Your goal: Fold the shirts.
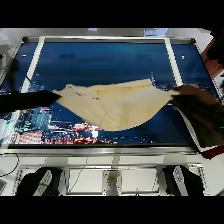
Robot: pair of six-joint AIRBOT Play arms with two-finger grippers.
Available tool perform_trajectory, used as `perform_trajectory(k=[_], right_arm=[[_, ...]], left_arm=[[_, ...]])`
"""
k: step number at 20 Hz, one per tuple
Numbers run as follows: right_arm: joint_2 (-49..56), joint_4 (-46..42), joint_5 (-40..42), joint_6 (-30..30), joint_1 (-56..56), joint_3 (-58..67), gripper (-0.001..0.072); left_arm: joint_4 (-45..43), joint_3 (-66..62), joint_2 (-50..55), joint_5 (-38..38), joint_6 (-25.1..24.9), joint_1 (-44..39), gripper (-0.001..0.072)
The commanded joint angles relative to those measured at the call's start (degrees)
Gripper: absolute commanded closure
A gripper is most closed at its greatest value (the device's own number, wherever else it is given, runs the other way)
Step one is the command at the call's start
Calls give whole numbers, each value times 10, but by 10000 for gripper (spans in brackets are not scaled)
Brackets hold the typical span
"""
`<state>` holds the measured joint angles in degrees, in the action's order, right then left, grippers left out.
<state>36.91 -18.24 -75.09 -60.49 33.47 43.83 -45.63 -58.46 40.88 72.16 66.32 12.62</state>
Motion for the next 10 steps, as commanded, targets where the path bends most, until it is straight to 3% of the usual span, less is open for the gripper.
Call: perform_trajectory(k=[1, 3, 5, 7, 10], right_arm=[[-115, -103, -30, -57, 23, 175, 686], [-160, -204, 6, -91, 37, 263, 687], [-172, -291, 56, -116, 40, 339, 688], [-150, -272, 85, -115, 40, 374, 689], [-58, -78, 59, -63, 39, 360, 688]], left_arm=[[-130, -105, -154, -26, 63, 3, 693], [-205, -166, -223, -159, 118, 3, 694], [-272, -224, -234, -192, 147, 3, 695], [-269, -250, -200, -122, 155, 3, 695], [-199, -245, -86, 68, 146, 2, 694]])
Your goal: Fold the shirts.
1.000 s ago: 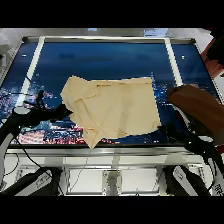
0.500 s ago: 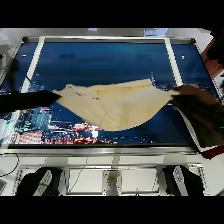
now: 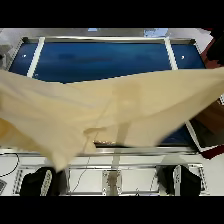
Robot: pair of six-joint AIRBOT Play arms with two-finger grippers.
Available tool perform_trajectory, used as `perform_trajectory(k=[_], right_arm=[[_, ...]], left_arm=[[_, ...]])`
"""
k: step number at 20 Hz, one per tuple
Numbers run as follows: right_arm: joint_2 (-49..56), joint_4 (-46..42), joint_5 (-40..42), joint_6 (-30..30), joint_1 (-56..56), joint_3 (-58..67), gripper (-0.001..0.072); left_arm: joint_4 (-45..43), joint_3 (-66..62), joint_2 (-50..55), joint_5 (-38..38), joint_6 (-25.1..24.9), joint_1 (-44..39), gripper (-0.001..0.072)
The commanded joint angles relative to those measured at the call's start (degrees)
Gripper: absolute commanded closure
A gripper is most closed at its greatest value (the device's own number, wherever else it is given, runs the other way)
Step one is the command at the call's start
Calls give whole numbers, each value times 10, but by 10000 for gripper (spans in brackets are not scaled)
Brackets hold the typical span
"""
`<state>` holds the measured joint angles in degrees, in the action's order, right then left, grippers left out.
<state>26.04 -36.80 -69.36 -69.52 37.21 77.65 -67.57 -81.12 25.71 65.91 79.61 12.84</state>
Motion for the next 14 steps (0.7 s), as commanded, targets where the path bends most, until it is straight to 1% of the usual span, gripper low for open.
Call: perform_trajectory(k=[1, 2, 3, 5, 7, 9, 12, 14], right_arm=[[95, 178, -12, 56, 2, 10, 687], [136, 216, -23, 75, 1, 0, 687], [181, 213, -21, 85, -15, -12, 687], [264, 134, 12, 85, -79, -39, 687], [349, 48, 80, 66, -162, -66, 687], [440, -1, 188, 45, -251, -78, 688], [550, -5, 390, 24, -359, -78, 688], [599, -5, 522, -3, -410, -78, 687]], left_arm=[[39, -9, 110, 171, 11, 0, 694], [45, 8, 157, 187, 2, 0, 695], [44, 27, 197, 179, -1, 0, 694], [41, 74, 283, 118, -17, -1, 694], [41, 104, 376, 44, -23, -1, 694], [56, 106, 468, -20, -13, -1, 694], [154, 105, 560, -120, -14, -3, 694], [194, 104, 588, -191, -21, -11, 692]])
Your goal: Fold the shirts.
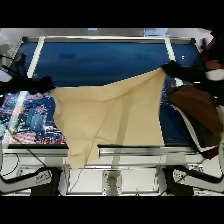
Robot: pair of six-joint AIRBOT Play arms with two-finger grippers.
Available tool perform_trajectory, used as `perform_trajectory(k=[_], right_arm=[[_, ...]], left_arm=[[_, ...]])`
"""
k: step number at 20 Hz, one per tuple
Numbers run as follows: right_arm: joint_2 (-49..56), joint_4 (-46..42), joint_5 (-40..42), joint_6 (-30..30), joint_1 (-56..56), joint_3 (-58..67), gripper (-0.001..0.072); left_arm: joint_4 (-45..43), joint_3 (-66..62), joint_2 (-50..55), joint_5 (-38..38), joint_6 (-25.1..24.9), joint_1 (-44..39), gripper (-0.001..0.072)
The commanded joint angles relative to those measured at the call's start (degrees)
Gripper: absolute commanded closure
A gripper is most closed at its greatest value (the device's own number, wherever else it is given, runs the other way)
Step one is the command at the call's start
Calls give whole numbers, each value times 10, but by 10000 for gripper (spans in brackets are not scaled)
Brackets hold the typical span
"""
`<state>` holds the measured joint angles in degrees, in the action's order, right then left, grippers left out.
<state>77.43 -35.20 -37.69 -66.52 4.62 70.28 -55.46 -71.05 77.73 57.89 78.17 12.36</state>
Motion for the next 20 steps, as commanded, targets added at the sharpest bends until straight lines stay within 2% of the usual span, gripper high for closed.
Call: perform_trajectory(k=[1, 2, 3, 4, 5, 6, 9, 11, 13, 14, 16, 18, 20], right_arm=[[103, -21, 261, -46, -102, -5, 686], [115, -22, 302, -46, -116, -5, 682], [119, -21, 330, -46, -124, -5, 646], [118, -22, 357, -45, -130, -5, 474], [118, -21, 362, -45, -129, -4, 425], [110, -33, 370, -38, -119, 3, 242], [61, -107, 285, -40, -58, 6, 244], [16, -162, 155, -45, 7, 6, 256], [-21, -207, 13, -76, 77, 6, 260], [-35, -230, -46, -91, 108, 4, 260], [-70, -268, -127, -92, 156, -21, 261], [-109, -285, -155, -92, 185, -64, 261], [-145, -284, -171, -92, 200, -110, 261]], left_arm=[[89, -1, 77, -132, -7, -11, 692], [105, -8, 83, -141, -8, -13, 644], [115, -15, 84, -144, -17, -13, 388], [122, -27, 84, -143, -21, -12, 12], [122, -31, 84, -142, -21, -12, -13], [119, -78, 83, -107, -21, 1, 8], [69, -153, 52, 4, -31, 50, 12], [-10, -156, 3, 78, -28, 101, 12], [-64, -139, -48, 165, -36, 154, 13], [-77, -107, -82, 186, -46, 181, 12], [-71, 16, -165, 184, -66, 230, 12], [-58, 182, -255, 139, -51, 257, 12], [-4, 333, -314, 148, -44, 262, 12]])
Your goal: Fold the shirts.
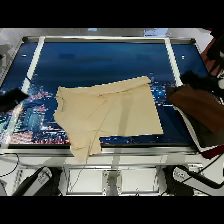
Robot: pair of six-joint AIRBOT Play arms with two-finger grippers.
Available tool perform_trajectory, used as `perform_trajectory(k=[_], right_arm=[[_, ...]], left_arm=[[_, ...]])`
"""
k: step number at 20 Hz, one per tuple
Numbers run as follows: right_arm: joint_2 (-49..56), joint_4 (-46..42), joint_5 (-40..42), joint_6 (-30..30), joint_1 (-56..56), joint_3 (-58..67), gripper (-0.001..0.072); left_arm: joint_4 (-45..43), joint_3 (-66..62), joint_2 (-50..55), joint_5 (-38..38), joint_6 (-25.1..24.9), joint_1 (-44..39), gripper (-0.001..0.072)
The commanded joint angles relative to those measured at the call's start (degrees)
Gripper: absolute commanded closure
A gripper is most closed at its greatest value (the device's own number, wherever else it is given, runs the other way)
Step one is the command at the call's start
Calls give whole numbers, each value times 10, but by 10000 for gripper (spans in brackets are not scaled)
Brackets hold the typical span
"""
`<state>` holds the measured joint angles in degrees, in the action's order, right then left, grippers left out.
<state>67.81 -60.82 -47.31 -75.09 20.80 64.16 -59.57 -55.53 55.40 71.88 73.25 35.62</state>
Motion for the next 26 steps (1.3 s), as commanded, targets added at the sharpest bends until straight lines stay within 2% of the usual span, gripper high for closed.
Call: perform_trajectory(k=[1, 2, 4, 9, 12, 15, 17, 18, 19, 20, 21, 24, 26], right_arm=[[-64, -29, -84, -6, 38, -66, 261], [-79, -27, -95, -5, 38, -83, 261], [-100, -5, -106, -5, 37, -102, 260], [-136, 96, -103, 28, 37, -105, 261], [-144, 129, -109, 32, 37, -105, 261], [-144, 131, -122, 32, 37, -105, 261], [-144, 130, -132, 36, 37, -105, 260], [-144, 130, -137, 44, 37, -105, 262], [-144, 127, -145, 45, 37, -105, 278], [-144, 118, -154, 45, 37, -105, 356], [-144, 111, -163, 44, 37, -106, 399], [-144, 94, -215, 24, 38, -153, 397], [-150, 81, -254, -17, 38, -241, 396]], left_arm=[[76, 242, -104, 18, 7, 29, 12], [119, 290, -106, 20, 11, 28, 12], [181, 367, -105, -13, -13, 28, 12], [176, 445, -105, -139, -12, -47, 12], [190, 447, -105, -224, 25, -139, 12], [198, 447, -103, -323, 83, -227, 13], [207, 446, -91, -346, 99, -262, 37], [219, 446, -85, -345, 99, -270, 167], [231, 446, -84, -339, 99, -271, 403], [241, 444, -85, -330, 95, -271, 656], [241, 438, -85, -320, 94, -271, 692], [240, 409, -85, -299, 94, -271, 691], [239, 391, -85, -296, 92, -271, 691]])
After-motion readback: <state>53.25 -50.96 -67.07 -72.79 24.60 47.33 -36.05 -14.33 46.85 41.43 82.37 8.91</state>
